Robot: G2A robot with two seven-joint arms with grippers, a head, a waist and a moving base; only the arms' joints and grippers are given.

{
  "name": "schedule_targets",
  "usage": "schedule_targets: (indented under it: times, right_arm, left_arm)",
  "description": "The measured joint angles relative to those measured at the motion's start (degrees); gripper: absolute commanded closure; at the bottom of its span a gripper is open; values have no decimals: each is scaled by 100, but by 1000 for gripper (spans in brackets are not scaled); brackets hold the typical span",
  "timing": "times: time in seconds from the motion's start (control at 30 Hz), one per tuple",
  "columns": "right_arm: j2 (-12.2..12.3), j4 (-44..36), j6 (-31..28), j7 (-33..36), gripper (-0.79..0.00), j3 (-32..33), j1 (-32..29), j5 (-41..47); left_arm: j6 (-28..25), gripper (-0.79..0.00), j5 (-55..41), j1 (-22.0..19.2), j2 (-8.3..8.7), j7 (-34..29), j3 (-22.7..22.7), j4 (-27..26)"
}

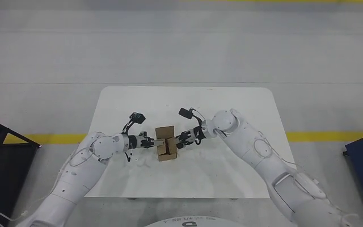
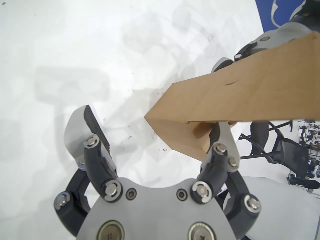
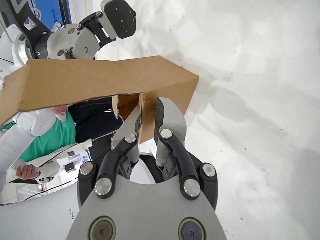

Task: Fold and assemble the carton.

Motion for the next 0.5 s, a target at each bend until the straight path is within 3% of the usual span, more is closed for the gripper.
schedule_targets:
  times: [0.3, 0.5]
  right_arm:
    - [-24, -5, 22, -60, 0, -73, 45, -18]
    - [14, -165, -9, -146, 0, -17, -15, -85]
  left_arm:
    - [18, -785, 12, -35, -1, -36, 42, 28]
    - [-361, -785, -233, 58, 51, 80, -163, -117]
